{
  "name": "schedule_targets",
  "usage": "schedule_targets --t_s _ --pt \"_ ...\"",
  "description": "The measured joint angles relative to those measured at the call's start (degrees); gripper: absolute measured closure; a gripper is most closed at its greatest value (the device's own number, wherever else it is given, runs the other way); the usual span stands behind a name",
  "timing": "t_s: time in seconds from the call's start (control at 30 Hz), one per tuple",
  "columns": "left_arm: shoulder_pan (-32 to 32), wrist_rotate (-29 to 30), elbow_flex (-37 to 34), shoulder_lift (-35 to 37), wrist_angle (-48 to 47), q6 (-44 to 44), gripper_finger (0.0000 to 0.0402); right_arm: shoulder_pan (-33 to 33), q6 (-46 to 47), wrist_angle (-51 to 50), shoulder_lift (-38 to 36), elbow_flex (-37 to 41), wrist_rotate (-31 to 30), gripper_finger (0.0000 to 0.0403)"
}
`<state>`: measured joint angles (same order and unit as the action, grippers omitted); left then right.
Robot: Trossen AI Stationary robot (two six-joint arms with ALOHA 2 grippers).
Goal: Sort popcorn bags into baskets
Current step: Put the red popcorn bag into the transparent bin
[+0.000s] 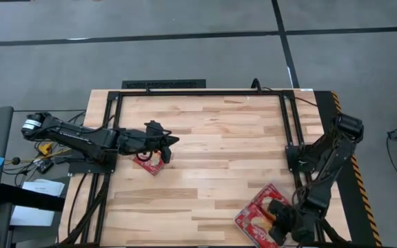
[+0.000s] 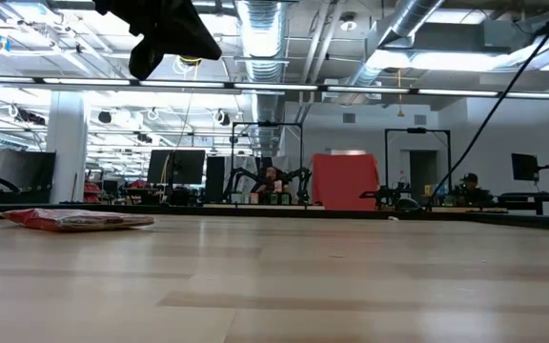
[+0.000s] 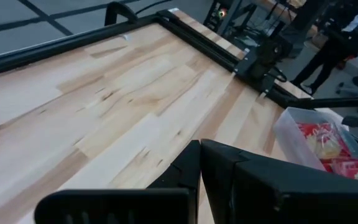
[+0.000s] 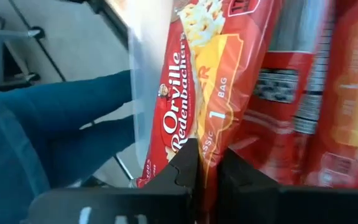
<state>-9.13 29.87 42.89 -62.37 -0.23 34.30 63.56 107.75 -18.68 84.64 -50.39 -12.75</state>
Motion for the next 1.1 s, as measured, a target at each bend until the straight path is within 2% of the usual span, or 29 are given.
schedule_targets --t_s 0.17,0.33,0.5,0.67,0.8,0.93,1.1 --pt "0.1 -0.5 0.0 0.0 -0.5 -0.1 0.0401 -1.9 -4.0 0.9 0.1 0.0 0.9 0.0337" --pt "0.1 -0.4 0.0 0.0 -0.5 -0.2 0.0401 -4.9 -7.5 0.9 -0.4 -0.1 1.3 0.0285" --pt "0.1 -0.7 0.0 0.0 -1.3 -0.1 0.0401 -7.4 -10.8 0.8 -0.4 -0.1 7.0 0.0229" --pt "0.1 -4.4 0.0 0.0 -4.2 -1.2 0.0401 -7.3 -10.7 -2.0 -2.2 0.0 9.6 0.0194" --pt "0.1 -9.1 0.0 0.0 -7.7 -1.2 0.0401 -7.4 -9.9 -7.3 -5.9 -0.1 9.5 0.0187" --pt "0.1 -12.5 0.0 0.0 -12.2 0.0 0.0401 -7.4 -8.9 -12.6 -9.3 -0.1 8.9 0.0196" --pt "-0.5 -13.4 0.0 0.0 -15.2 1.8 0.0402 -7.5 -11.9 -9.2 -10.4 -0.2 7.2 0.0235"
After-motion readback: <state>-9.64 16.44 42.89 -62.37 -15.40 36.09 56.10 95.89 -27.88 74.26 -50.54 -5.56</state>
